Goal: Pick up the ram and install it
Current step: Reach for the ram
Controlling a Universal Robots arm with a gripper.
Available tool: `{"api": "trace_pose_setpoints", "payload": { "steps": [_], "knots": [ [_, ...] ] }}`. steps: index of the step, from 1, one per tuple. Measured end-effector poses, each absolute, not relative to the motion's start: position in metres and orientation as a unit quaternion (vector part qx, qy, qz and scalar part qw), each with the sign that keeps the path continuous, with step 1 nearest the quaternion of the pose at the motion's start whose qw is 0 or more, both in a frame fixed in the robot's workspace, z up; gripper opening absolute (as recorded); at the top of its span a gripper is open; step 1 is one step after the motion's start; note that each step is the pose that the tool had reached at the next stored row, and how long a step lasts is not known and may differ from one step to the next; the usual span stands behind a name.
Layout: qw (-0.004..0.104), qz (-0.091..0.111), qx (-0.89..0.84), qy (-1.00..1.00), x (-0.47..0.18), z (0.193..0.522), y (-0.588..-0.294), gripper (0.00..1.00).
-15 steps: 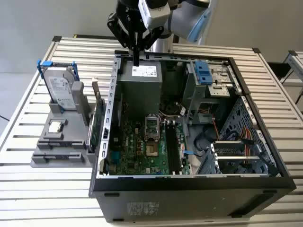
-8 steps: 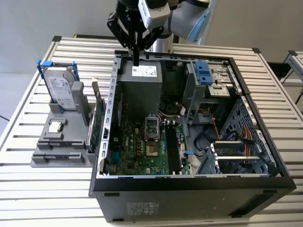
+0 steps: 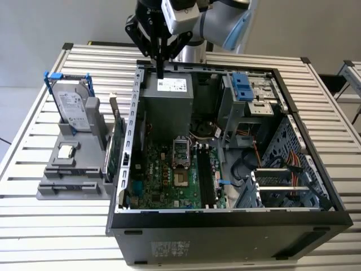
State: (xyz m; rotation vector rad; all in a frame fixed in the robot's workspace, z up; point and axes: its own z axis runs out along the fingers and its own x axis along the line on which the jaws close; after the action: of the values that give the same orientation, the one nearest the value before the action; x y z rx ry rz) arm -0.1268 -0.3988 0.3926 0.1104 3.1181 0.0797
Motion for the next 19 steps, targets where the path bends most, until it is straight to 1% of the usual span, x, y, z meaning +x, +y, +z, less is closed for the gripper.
{"api": "trace_pose_setpoints", "payload": {
  "steps": [19],
  "knots": [
    [0.01, 0.026, 0.035, 0.999, -0.145, 0.392, -0.399, 0.0]
  ]
}}
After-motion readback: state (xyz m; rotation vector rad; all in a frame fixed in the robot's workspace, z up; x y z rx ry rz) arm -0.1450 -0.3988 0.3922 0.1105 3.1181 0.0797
